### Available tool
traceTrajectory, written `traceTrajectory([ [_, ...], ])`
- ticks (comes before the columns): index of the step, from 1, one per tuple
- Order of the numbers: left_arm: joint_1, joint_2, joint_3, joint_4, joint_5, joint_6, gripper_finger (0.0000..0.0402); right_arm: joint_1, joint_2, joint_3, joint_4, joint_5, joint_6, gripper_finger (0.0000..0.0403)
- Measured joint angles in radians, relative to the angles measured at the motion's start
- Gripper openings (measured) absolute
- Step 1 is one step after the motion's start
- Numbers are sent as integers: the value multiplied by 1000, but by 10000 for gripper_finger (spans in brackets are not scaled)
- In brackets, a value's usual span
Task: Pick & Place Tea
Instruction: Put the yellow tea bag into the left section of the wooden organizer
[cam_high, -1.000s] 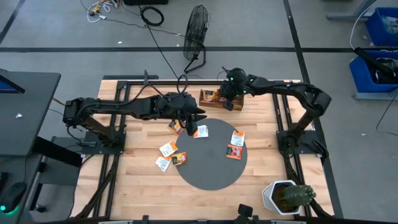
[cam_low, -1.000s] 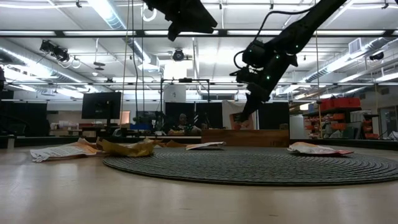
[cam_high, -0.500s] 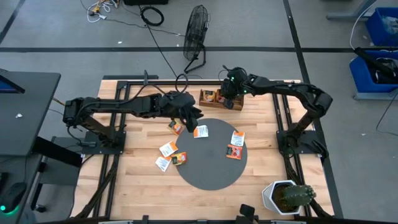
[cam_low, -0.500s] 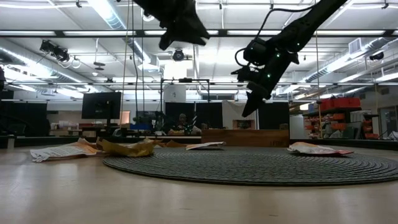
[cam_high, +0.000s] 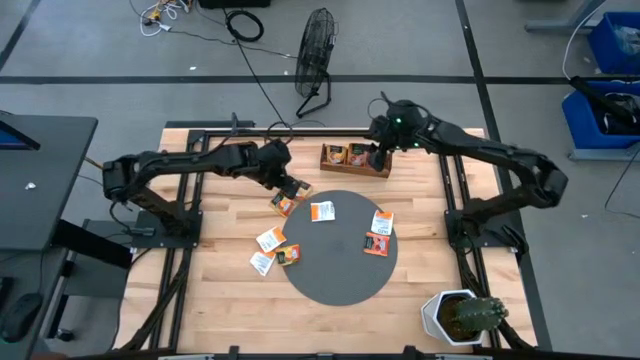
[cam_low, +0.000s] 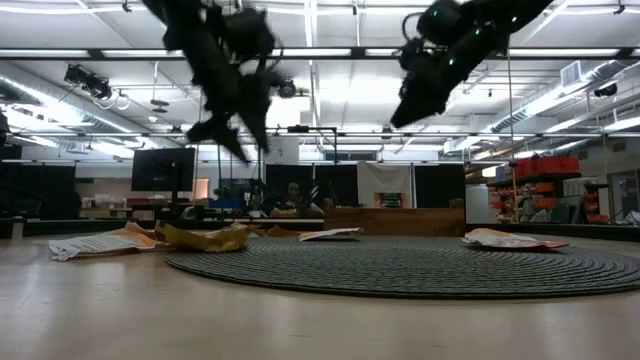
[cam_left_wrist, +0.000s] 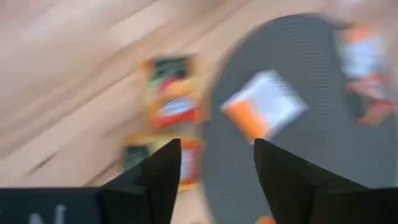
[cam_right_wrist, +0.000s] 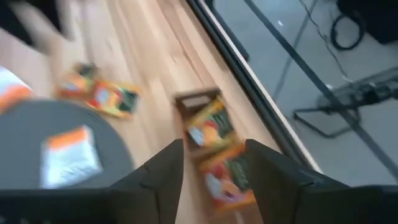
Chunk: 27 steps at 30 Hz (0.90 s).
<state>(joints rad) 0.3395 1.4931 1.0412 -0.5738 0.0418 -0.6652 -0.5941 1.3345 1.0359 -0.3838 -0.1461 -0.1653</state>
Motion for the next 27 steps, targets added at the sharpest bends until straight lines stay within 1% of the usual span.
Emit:
traceTrajectory([
  [2, 32, 2, -57, -3, 0, -31, 226, 24, -33, 0, 0, -14, 50, 173],
  [5, 58, 2, -119, 18, 7, -2, 239, 67, -63, 0, 0, -20, 98, 169],
  [10, 63, 1, -184, 59, 33, 30, 238, 132, -66, 0, 1, -19, 151, 164],
  [12, 54, 1, -207, 58, 35, 45, 237, 158, -61, 0, 1, 1, 165, 164],
  [17, 27, 8, -271, 118, -1, 43, 237, 204, -50, 0, 17, 24, 186, 164],
  [20, 15, 14, -294, 204, -9, 41, 237, 217, -45, 0, 41, 26, 204, 164],
  [24, -1, 34, -295, 211, -72, 44, 237, 220, -45, 0, 64, 27, 216, 164],
  [27, -2, 64, -295, 212, -82, 48, 237, 220, -45, 0, 70, 28, 230, 164],
])
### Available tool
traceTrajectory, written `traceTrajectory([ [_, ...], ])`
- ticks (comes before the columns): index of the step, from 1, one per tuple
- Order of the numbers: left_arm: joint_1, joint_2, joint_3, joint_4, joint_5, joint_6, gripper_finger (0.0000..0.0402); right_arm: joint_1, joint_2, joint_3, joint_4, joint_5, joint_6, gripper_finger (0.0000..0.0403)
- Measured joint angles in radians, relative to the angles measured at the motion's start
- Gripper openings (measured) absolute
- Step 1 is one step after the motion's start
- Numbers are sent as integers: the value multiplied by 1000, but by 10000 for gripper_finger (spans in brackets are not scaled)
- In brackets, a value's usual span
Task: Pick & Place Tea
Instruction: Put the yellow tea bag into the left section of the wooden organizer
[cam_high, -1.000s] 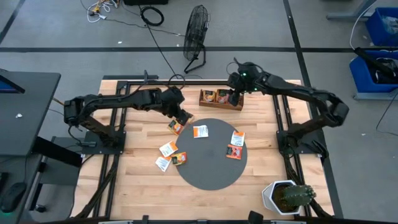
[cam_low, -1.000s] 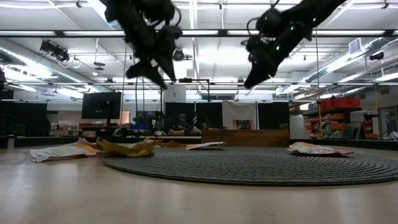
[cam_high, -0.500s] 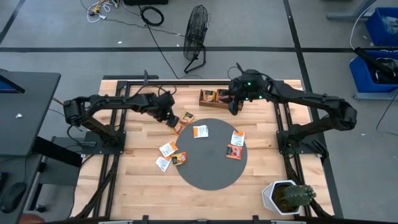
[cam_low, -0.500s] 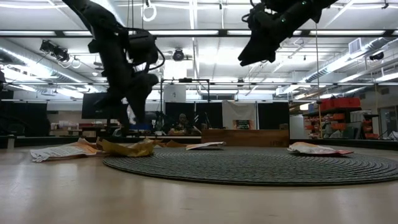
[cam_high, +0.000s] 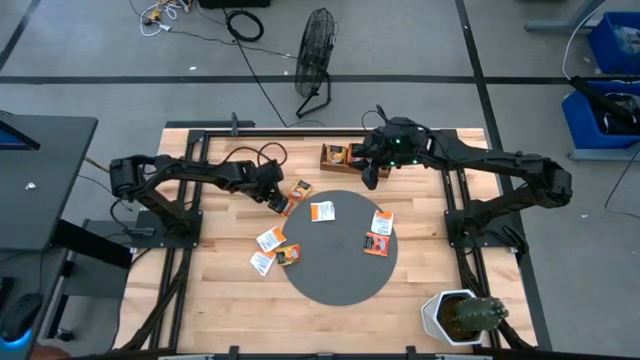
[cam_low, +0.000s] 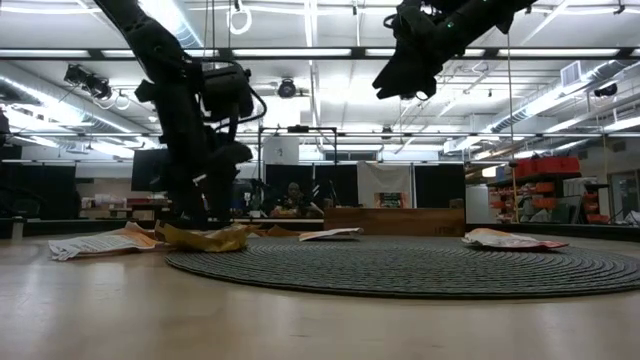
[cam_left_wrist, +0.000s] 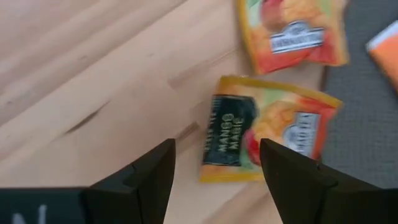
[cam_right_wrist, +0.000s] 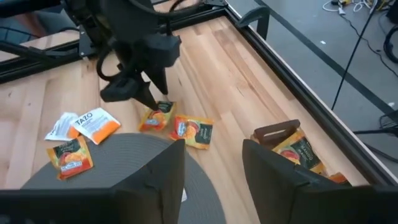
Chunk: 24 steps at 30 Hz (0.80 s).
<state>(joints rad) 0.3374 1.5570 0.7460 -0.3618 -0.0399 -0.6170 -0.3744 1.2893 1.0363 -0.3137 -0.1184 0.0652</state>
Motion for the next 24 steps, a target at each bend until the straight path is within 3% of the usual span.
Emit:
traceTrajectory([
  [8, -23, 61, 4, 10, -20, 0, 233, 0, 0, 0, 0, 6, 6, 164],
  [11, -27, 63, 4, 7, -35, 0, 213, 0, 0, 0, 0, 6, 6, 164],
  [22, -26, 66, 2, 18, -33, 69, 21, 0, 0, 0, 6, 6, 6, 164],
  [24, -27, 61, 2, 20, -20, 82, 9, 0, 0, 0, 6, 6, 6, 164],
])
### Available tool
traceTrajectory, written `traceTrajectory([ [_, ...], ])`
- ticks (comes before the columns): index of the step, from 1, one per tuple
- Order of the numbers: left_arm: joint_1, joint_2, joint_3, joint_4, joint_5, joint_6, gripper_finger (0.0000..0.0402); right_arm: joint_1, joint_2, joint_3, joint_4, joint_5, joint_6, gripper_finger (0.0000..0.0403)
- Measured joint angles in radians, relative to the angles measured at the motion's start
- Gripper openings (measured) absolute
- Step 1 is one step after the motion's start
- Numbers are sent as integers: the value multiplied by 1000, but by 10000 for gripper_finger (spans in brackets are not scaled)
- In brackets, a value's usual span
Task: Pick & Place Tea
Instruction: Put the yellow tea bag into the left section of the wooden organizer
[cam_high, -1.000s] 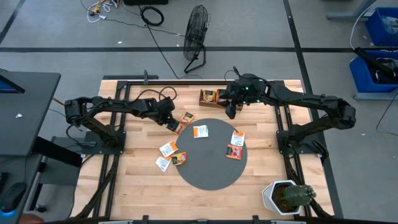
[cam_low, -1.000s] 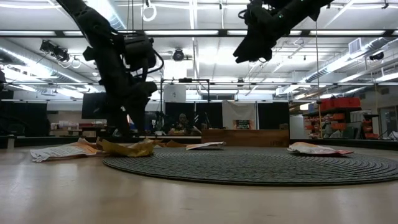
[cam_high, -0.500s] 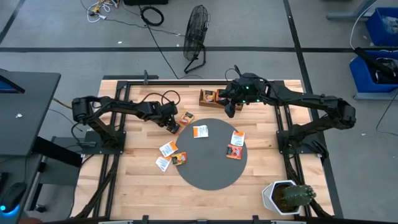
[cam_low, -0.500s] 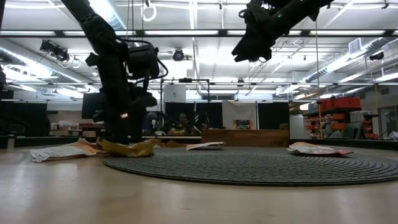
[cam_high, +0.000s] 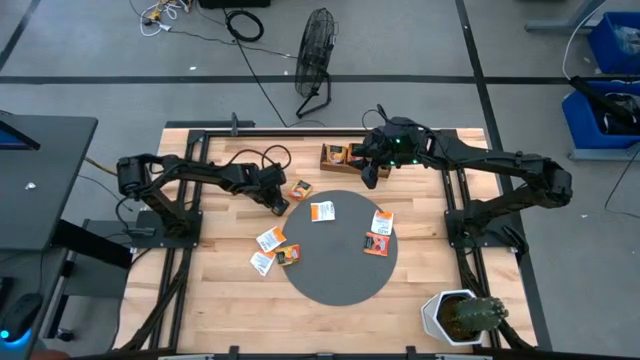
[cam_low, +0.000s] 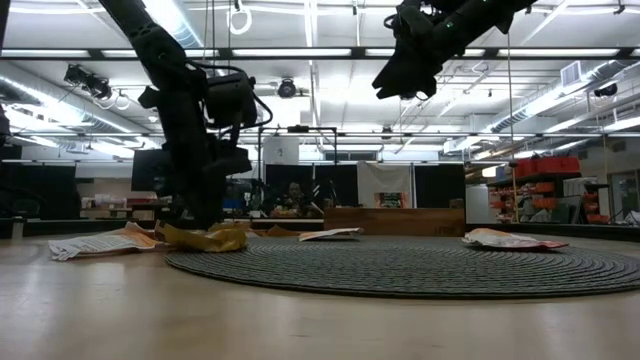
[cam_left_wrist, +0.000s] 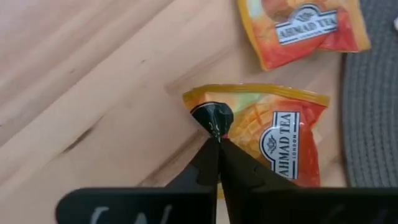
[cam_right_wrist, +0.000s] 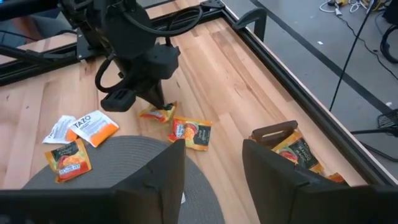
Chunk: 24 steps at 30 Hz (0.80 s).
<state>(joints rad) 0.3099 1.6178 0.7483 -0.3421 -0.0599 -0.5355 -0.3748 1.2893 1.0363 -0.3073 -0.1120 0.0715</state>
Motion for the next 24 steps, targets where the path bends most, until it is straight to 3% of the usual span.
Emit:
traceTrajectory([
  [5, -23, -71, -5, -20, 27, 35, 5, 0, 0, 0, 12, -32, 64, 164],
  [9, -78, -170, 36, -10, 16, 158, 4, 0, 0, 0, 49, -109, 155, 164],
  [14, -173, -245, 151, -10, -77, 355, 3, 10, 11, 16, 93, -180, 311, 164],
  [19, -230, -248, 284, -32, -220, 528, 3, 39, 118, 158, 18, -226, 358, 164],
  [24, -231, -241, 373, -110, -312, 632, 3, 55, 286, 391, -187, -229, 401, 164],
])
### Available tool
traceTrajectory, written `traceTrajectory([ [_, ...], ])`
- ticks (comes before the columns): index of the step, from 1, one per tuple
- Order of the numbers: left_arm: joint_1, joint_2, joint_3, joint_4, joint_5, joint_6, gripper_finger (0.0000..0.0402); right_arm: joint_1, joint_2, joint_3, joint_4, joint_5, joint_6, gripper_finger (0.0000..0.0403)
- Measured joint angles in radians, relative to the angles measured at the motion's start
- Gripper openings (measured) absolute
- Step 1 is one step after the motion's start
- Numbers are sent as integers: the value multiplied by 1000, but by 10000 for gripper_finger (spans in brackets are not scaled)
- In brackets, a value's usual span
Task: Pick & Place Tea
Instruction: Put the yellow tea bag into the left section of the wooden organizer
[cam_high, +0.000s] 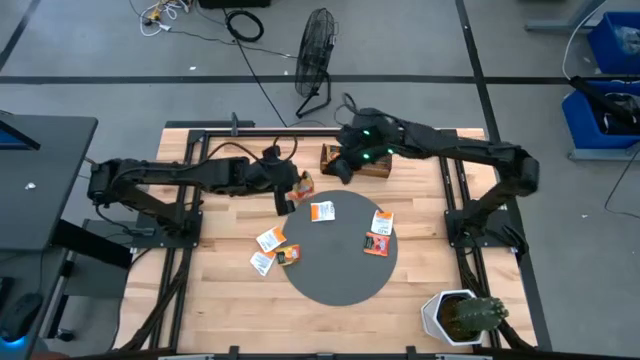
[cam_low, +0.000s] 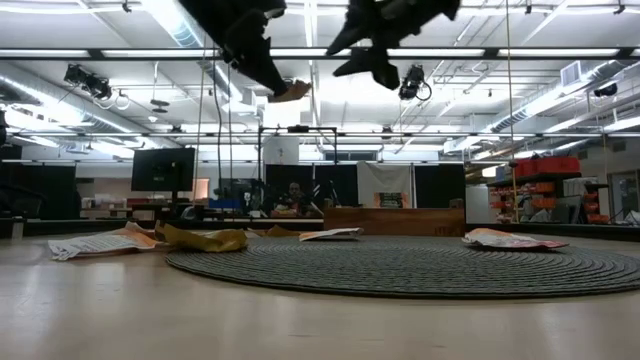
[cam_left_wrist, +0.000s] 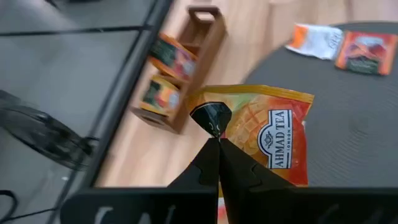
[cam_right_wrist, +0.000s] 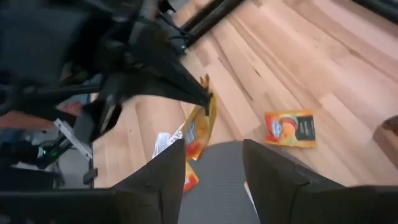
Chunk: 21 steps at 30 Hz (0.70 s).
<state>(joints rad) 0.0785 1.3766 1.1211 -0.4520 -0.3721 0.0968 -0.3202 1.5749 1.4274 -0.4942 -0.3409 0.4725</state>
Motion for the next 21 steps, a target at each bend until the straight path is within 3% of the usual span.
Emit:
traceTrajectory([
  [9, -10, 0, 31, -51, -49, 108, 2, 1, 226, 329, -214, -21, 11, 164],
  [21, -26, 0, 31, -49, -102, 136, 2, 10, 284, 358, -197, -44, 26, 164],
])
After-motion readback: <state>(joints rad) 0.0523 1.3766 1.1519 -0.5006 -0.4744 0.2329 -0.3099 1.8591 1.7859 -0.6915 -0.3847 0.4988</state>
